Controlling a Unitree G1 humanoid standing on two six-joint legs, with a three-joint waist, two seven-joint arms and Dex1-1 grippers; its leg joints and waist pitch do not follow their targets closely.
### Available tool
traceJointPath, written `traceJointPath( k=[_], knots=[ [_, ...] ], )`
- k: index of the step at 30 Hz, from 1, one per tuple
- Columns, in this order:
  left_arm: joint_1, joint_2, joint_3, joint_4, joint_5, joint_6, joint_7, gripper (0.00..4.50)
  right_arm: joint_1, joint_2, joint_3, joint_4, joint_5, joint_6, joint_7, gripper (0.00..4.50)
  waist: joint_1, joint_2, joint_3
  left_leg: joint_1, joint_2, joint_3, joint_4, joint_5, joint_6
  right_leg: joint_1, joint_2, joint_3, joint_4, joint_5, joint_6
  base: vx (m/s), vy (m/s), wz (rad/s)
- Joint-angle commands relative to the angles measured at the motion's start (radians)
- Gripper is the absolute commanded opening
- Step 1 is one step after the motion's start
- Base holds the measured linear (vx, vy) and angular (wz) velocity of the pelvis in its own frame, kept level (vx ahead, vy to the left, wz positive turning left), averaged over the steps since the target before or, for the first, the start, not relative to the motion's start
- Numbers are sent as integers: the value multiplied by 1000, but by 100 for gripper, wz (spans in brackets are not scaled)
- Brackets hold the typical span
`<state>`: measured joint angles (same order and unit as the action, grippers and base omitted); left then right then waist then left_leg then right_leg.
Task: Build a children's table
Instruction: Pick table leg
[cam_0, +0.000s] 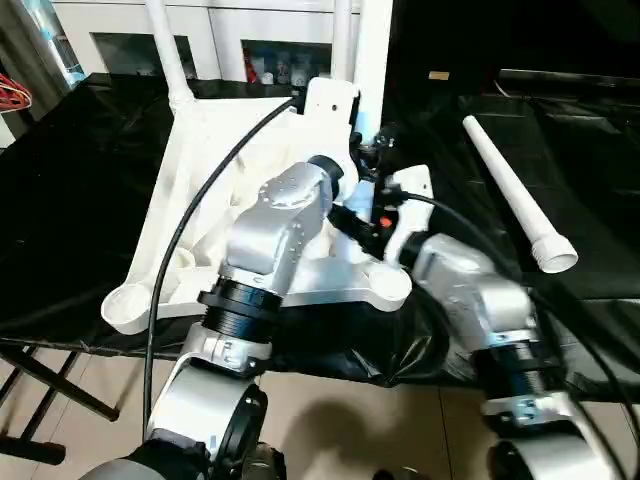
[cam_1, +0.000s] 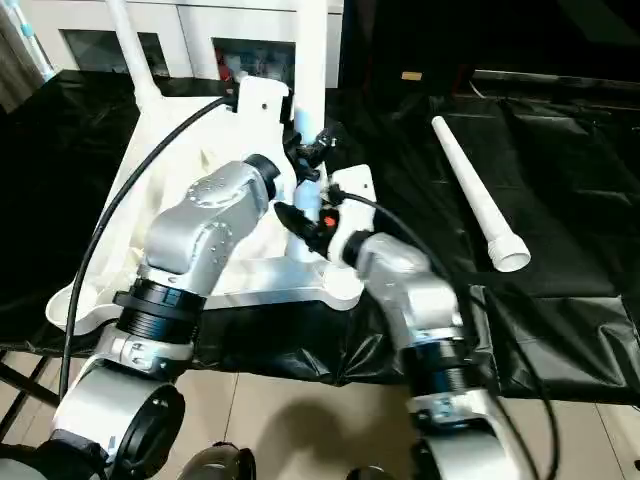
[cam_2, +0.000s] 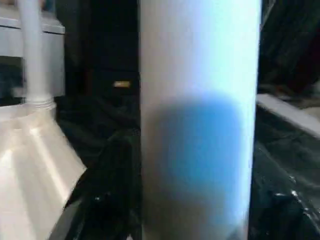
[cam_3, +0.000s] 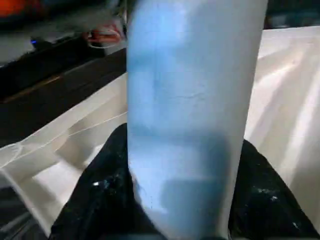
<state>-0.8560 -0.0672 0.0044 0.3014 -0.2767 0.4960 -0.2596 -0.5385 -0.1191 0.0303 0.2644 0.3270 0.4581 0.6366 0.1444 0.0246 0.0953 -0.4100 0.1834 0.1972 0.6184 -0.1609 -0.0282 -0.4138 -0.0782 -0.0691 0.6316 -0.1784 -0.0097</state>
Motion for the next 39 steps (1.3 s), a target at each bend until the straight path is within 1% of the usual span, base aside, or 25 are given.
traceJointPath(
  k=[1, 2, 3, 4, 5, 6, 8, 9, 11, 13, 14, 15, 17, 19, 20, 21, 22, 23, 24, 25, 29, 36, 37, 38, 39],
  knots=[
    [3, 19, 20, 6, -41, 14, -64, 329, 8, -15, 9, -62, 42, 0, 71, 191, 1, -4, -108, 26, 44, -30, -65, -152, 31, 60, -76, 47, -72, -103, -217, 0, 0, 0],
    [6, 36, 35, 3, -89, 51, -131, 329, 22, -35, 6, -87, 69, 5, 122, 191, 0, -1, -108, 28, 43, -29, -64, -158, 31, 59, -75, 46, -72, -107, -223, 0, 0, 0],
    [6, 36, 35, 3, -89, 51, -131, 339, 22, -35, 6, -87, 69, 5, 122, 191, 2, -2, -108, 28, 45, -30, -65, -162, 29, 58, -76, 46, -72, -114, -225, 0, 0, 0],
    [9, 76, 68, -5, -196, 140, -273, 342, 45, -81, -5, -132, 128, 25, 227, 191, 2, 0, -108, 29, 44, -29, -64, -168, 30, 60, -76, 45, -72, -119, -231, 0, 0, 0],
    [9, 76, 68, -5, -196, 140, -273, 342, 45, -81, -5, -132, 128, 25, 227, 191, 3, 0, -108, 29, 42, -29, -63, -165, 32, 61, -77, 45, -69, -118, -236, 0, 0, 0],
    [9, 76, 68, -5, -196, 140, -273, 342, 45, -81, -5, -132, 128, 25, 227, 191, 3, 1, -108, 28, 45, -30, -64, -164, 35, 58, -74, 45, -70, -115, -238, 0, 0, 0],
    [14, 118, 85, -15, -286, 222, -406, 342, 57, -119, -25, -156, 184, 55, 312, 191, 3, -2, -107, 29, 45, -30, -65, -168, 36, 59, -76, 45, -71, -128, -243, 0, 0, 0],
    [14, 118, 85, -15, -286, 222, -406, 342, 57, -119, -25, -156, 184, 55, 312, 191, 4, -2, -108, 31, 44, -29, -63, -167, 38, 61, -77, 44, -69, -131, -247, 0, 0, 0],
    [21, 165, 78, -26, -357, 308, -534, 342, 63, -159, -39, -171, 241, 102, 394, 191, 5, 0, -107, 29, 44, -28, -62, -158, 44, 59, -74, 45, -69, -134, -252, 0, 0, 0],
    [25, 182, 69, -28, -378, 326, -584, 342, 65, -176, -42, -178, 264, 124, 426, 191, 7, 2, -108, 30, 47, -29, -62, -157, 46, 58, -74, 44, -68, -137, -254, 0, 0, 0],
    [27, 192, 61, -25, -383, 328, -610, 342, 65, -190, -43, -182, 280, 143, 449, 191, 7, -1, -107, 30, 46, -29, -63, -155, 46, 58, -73, 44, -70, -139, -254, 0, 0, 0],
    [25, 198, 55, -19, -386, 329, -630, 324, 66, -202, -40, -185, 287, 153, 467, 191, 8, 0, -107, 31, 46, -29, -63, -157, 44, 58, -74, 44, -69, -143, -254, 0, 0, 0],
    [20, 199, 54, -7, -386, 324, -638, 314, 67, -215, -40, -189, 299, 165, 483, 191, 9, -2, -107, 30, 46, -29, -63, -162, 39, 60, -75, 44, -72, -161, -248, 0, 0, 0],
    [8, 193, 68, 14, -393, 317, -637, 294, 67, -233, -37, -195, 315, 181, 505, 191, 12, -1, -106, 32, 47, -29, -64, -167, 30, 58, -78, 45, -74, -175, -243, 0, 0, 0],
    [8, 193, 69, 16, -393, 317, -638, 281, 67, -234, -37, -195, 316, 182, 506, 191, 14, -3, -107, 33, 46, -28, -63, -170, 27, 59, -79, 45, -75, -186, -240, 0, 0, 0],
    [5, 190, 75, 23, -395, 309, -636, 272, 68, -241, -35, -199, 324, 192, 516, 191, 14, -2, -106, 32, 48, -29, -64, -171, 25, 59, -79, 45, -76, -191, -238, 0, 0, 0],
    [4, 189, 80, 27, -402, 310, -640, 266, 68, -244, -34, -202, 329, 198, 522, 191, 15, -6, -106, 33, 47, -29, -65, -171, 22, 60, -79, 46, -77, -201, -231, 0, 0, 0],
    [3, 189, 81, 28, -404, 311, -642, 259, 68, -246, -34, -202, 330, 200, 524, 191, 16, -5, -105, 33, 47, -29, -65, -173, 21, 59, -79, 46, -78, -207, -229, 0, 0, 0],
    [3, 191, 85, 30, -412, 318, -651, 259, 68, -250, -33, -206, 337, 211, 532, 191, 16, -5, -106, 33, 47, -29, -65, -172, 20, 59, -79, 45, -78, -211, -227, 0, 0, 0],
    [3, 192, 84, 30, -412, 321, -653, 239, 69, -252, -32, -208, 340, 214, 534, 191, 17, -5, -107, 33, 47, -29, -65, -167, 21, 60, -79, 46, -77, -210, -225, 0, 0, 0],
    [3, 191, 88, 35, -413, 320, -656, 205, 70, -265, -29, -210, 347, 226, 547, 191, 20, -8, -107, 32, 47, -29, -64, -156, 23, 59, -78, 46, -76, -201, -222, 0, 0, 0],
    [0, 175, 97, 36, -401, 281, -613, 191, 65, -270, -22, -201, 315, 201, 511, 191, 24, -7, -108, 32, 47, -29, -63, -154, 22, 58, -79, 45, -76, -201, -220, 0, 0, 0],
    [1, 172, 94, 31, -392, 270, -604, 191, 60, -267, -23, -195, 312, 204, 497, 247, 24, -7, -109, 32, 48, -29, -63, -153, 21, 58, -79, 45, -76, -201, -220, 0, 0, 0],
    [1, 168, 92, 22, -383, 261, -589, 191, 50, -257, -31, -180, 303, 208, 461, 261, 24, -9, -109, 32, 47, -29, -63, -150, 21, 59, -80, 46, -76, -201, -217, 0, 0, 0],
    [3, 166, 87, 12, -370, 247, -575, 191, 41, -246, -39, -165, 294, 207, 426, 261, 24, -8, -108, 30, 47, -30, -63, -149, 21, 58, -79, 46, -76, -202, -215, 0, 0, 0]
  ],
)
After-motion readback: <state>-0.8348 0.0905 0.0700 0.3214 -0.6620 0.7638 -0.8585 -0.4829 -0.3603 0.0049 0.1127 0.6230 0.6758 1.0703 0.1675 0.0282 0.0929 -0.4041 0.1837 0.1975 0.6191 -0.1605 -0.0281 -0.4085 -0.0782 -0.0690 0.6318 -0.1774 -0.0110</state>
